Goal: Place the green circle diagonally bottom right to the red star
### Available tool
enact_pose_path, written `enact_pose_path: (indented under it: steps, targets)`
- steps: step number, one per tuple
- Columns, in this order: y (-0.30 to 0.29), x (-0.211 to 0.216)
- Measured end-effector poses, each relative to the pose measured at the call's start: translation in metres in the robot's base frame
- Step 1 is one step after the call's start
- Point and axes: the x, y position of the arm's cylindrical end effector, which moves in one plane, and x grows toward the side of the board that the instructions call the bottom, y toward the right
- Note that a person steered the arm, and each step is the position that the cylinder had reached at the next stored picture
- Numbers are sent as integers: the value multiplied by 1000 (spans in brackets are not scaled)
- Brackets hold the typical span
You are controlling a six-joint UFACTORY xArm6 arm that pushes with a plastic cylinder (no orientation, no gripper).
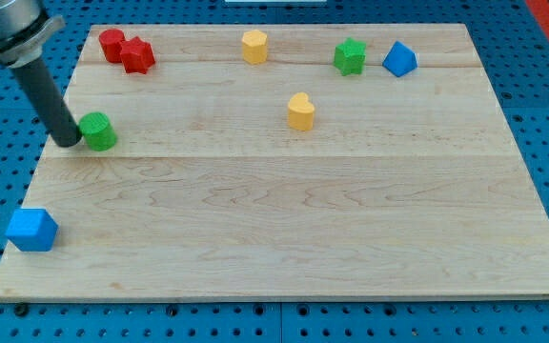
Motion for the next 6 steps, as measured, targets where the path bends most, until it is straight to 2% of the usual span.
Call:
enact_pose_path:
  steps: [1, 2, 3, 4, 5, 6]
  targets:
    - [0, -15]
    - [78, -14]
    - [42, 3]
    - [41, 19]
    - [90, 0]
    - [166, -13]
